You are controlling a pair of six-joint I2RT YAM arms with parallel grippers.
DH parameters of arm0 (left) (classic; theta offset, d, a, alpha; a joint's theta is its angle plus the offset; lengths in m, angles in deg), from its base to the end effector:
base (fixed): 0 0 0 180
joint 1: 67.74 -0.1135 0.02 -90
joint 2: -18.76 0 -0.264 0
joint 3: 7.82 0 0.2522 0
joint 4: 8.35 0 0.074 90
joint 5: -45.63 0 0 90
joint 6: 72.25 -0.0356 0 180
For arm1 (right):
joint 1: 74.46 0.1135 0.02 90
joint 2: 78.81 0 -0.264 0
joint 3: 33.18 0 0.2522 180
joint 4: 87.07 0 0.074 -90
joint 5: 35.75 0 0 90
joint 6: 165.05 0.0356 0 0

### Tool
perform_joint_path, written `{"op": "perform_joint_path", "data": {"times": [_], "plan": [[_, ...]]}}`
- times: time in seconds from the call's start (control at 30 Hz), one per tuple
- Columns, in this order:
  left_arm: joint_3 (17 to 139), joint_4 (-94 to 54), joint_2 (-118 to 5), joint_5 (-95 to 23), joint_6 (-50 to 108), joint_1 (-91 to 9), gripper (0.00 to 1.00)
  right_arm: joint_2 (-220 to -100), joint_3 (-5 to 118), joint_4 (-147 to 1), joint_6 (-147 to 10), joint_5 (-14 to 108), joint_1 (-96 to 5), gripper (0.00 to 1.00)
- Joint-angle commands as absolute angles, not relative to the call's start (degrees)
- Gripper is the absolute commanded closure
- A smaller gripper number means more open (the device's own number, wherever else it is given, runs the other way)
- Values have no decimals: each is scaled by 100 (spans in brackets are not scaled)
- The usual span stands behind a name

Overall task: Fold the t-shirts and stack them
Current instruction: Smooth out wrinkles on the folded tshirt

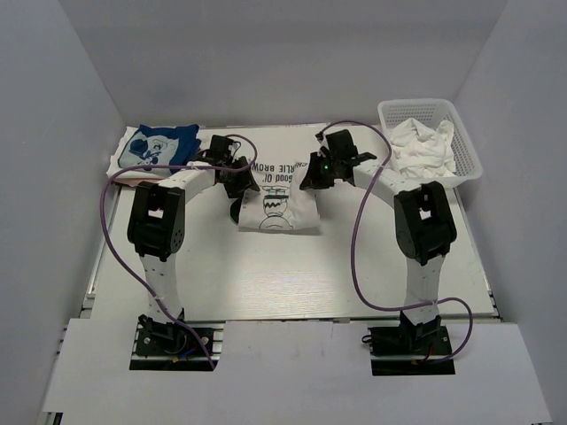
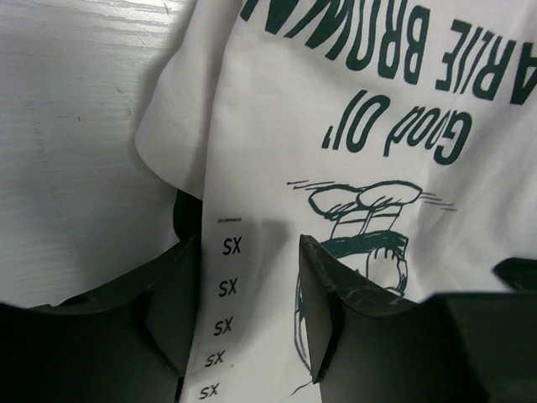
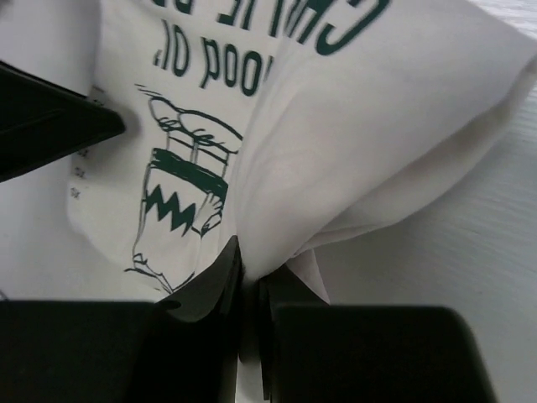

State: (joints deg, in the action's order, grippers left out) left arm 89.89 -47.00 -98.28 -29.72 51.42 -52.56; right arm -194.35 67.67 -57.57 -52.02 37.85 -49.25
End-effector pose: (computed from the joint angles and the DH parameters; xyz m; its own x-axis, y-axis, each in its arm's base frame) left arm 0.4179 -0.1227 0.1732 -0.8932 -0.3134 -0.3224 -0.1351 0.8710 -0.4724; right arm 0.4077 0.2030 0.2124 -0.8119 0.0326 -0.5829 -0.2979 0.8356 0.4616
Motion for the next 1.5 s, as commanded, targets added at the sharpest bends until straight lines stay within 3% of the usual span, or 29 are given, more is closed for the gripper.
{"op": "perform_joint_path", "data": {"times": [0.0, 0.2, 0.33, 0.47, 0.7, 0.9, 1.1, 1.2, 1.27, 1.33, 1.37, 1.43, 1.47], "plan": [[8909, -4532, -9752, -2820, 5212, -5254, 41, -19043, 6540, -6645, -4763, 3035, -4941, 100], [8856, -4532, -9752, -2820, 5265, -5306, 46, -18867, 5390, -8156, -4016, 3113, -5152, 100], [8804, -4532, -9752, -2820, 5265, -5359, 51, -19095, 5072, -8008, -4042, 3096, -5381, 99], [8803, -4663, -9752, -2925, 5265, -5359, 54, -19288, 4826, -7991, -4243, 2973, -5600, 67], [8909, -4716, -9752, -2925, 5265, -5359, 54, -18702, 5037, -7420, -4902, 3473, -5566, 38], [8909, -4716, -9699, -2925, 5265, -5359, 56, -18733, 5342, -6588, -5184, 4027, -5496, 33], [8856, -4716, -9699, -2925, 5265, -5359, 56, -18867, 5248, -6646, -5211, 3940, -5469, 29], [8856, -4716, -9699, -2925, 5265, -5359, 59, -18937, 5291, -6777, -5334, 3747, -5452, 29], [8856, -4716, -9761, -2925, 5265, -5359, 59, -19051, 5413, -6743, -5334, 3694, -5408, 37], [8909, -4716, -9822, -2925, 5265, -5359, 60, -19139, 5529, -6690, -5317, 3606, -5372, 54], [8961, -4716, -9822, -2873, 5265, -5359, 60, -19131, 5537, -6725, -5264, 3510, -5381, 67], [8962, -4716, -9875, -2873, 5265, -5359, 61, -19122, 5572, -6865, -5185, 3413, -5381, 77], [9014, -4769, -9875, -2873, 5265, -5359, 61, -19122, 5599, -6848, -5124, 3360, -5390, 91]]}}
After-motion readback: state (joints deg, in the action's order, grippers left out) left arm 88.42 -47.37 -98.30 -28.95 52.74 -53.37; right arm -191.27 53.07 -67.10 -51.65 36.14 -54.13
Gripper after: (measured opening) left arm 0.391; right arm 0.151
